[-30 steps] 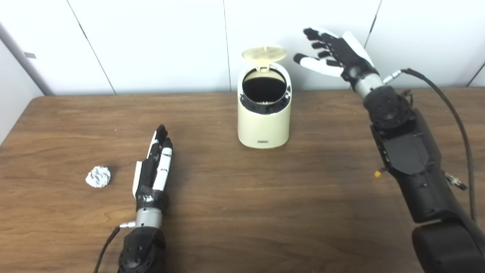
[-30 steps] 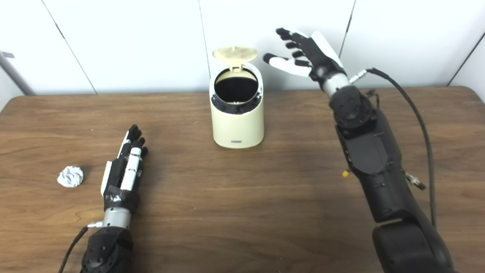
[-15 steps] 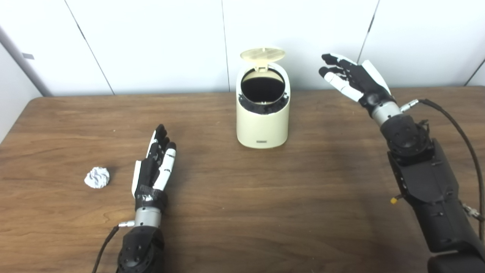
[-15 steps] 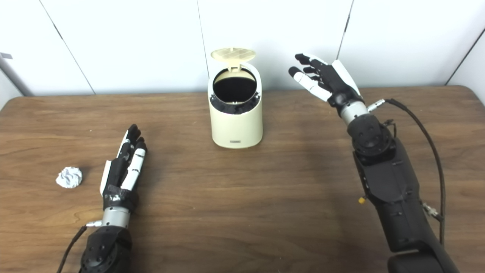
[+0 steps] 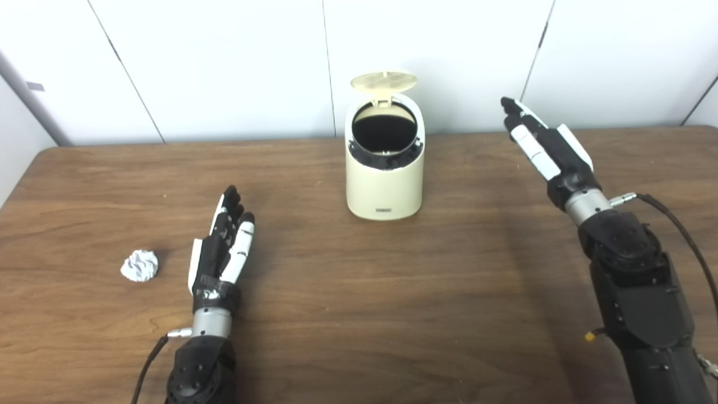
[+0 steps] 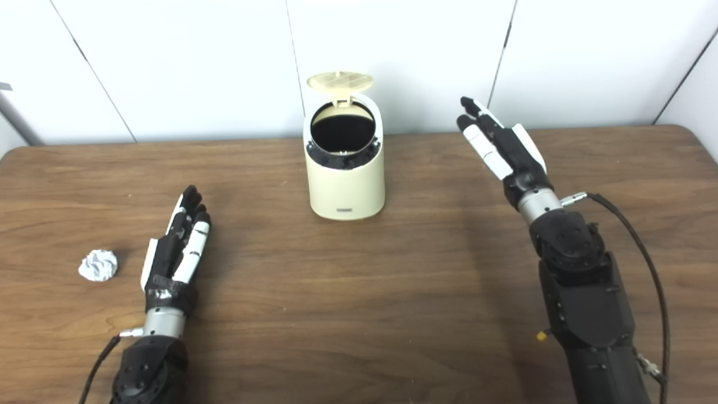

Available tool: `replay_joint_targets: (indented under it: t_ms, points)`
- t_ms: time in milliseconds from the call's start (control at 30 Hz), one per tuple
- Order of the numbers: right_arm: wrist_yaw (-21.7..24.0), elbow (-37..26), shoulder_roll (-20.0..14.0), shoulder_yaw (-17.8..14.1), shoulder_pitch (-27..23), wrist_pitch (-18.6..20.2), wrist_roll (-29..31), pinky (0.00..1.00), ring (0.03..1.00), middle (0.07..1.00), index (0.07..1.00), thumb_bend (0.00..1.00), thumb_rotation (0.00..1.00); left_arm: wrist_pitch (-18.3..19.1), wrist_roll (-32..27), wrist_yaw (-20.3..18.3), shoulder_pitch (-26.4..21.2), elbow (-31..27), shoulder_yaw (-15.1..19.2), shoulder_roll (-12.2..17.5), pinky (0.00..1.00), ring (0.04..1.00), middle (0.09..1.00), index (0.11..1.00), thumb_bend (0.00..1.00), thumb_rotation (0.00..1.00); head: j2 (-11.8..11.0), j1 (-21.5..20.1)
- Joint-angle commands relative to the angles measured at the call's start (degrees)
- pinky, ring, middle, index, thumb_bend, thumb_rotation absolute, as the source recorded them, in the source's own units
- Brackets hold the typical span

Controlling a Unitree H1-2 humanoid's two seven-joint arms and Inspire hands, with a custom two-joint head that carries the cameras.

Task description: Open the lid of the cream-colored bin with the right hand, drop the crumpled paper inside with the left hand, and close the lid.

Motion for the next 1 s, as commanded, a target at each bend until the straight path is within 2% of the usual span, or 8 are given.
replay_joint_targets:
  t_ms: [0, 200, 433, 733, 967]
  points:
    - [-0.83, 0.19, 0.57, -1.79, -1.2, -2.91, 2.89, 1.0, 1.0, 1.0, 0.998, 0.6, 1.0, -0.35, -1.2, -1.01, -0.99, -1.46, 0.22, 0.8, 1.0, 1.0, 1.0, 1.0, 0.28, 0.66, 0.17, -0.17]
    - [-2.76, -0.78, 4.08, -5.22, 1.64, -1.33, 7.83, 1.0, 1.0, 1.0, 1.0, 0.61, 1.0, 0.47, -2.35, -1.77, -0.64, -2.29, 0.42, 0.91, 1.0, 1.0, 1.0, 1.0, 0.27, 0.76, 0.57, -0.51]
    - [-3.06, -0.75, 5.83, -6.71, 4.58, -3.52, 11.26, 1.0, 1.0, 1.0, 1.0, 0.6, 1.0, 0.48, -3.03, -2.24, -0.59, -2.12, 0.91, 0.98, 1.0, 1.0, 1.0, 1.0, 0.29, 0.83, 1.11, -0.7]
    - [-4.37, -1.0, 6.36, -6.66, 7.97, -5.33, 11.06, 1.0, 1.0, 1.0, 1.0, 0.63, 1.0, 1.29, -3.83, -1.58, -0.38, -3.27, 1.3, 0.37, 1.0, 1.0, 1.0, 1.0, 0.27, 0.85, 1.84, -0.34]
    - [-3.86, -2.74, 5.4, -4.98, 11.34, -8.26, 8.71, 1.0, 1.0, 1.0, 1.0, 0.6, 1.0, 1.43, -4.39, -1.94, -0.22, -3.65, 1.38, 0.59, 1.0, 1.0, 1.0, 1.0, 0.27, 0.93, 2.51, -0.31]
